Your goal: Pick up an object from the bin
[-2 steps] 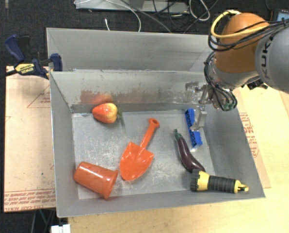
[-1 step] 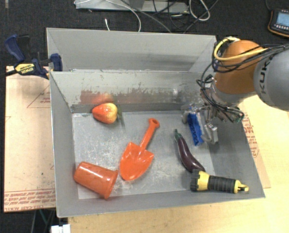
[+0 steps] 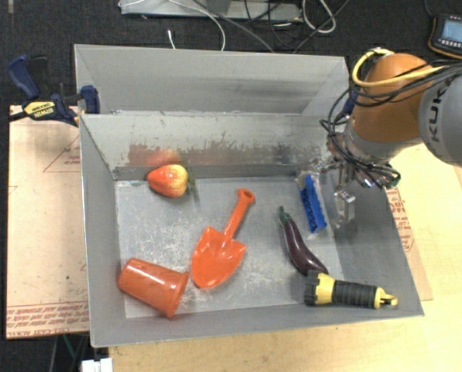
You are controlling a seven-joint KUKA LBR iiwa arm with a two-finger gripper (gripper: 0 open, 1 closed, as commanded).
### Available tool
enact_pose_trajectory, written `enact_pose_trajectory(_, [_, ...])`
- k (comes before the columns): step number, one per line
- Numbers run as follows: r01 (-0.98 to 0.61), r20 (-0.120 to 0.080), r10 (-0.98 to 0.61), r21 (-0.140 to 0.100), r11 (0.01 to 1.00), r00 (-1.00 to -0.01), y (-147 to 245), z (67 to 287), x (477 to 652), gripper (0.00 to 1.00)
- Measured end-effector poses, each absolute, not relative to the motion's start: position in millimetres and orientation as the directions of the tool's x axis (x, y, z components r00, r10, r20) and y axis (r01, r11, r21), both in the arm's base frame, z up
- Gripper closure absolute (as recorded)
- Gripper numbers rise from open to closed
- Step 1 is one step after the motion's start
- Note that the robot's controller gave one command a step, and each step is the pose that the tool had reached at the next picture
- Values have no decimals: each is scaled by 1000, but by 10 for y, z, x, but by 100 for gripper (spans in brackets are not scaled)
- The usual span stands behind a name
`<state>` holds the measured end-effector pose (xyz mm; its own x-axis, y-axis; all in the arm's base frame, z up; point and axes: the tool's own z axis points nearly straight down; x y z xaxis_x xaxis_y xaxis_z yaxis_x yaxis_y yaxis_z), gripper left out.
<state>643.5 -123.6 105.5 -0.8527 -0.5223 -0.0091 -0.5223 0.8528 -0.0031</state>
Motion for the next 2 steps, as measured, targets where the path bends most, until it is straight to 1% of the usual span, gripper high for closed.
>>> enact_pose_trajectory(1, [-634, -9, -634, -3, 773, -773, -1083, 1016, 6483, 0])
enact_pose_trajectory(2, [-697, -10, -697, -8, 717, -717, -1065, 735, 6533, 0])
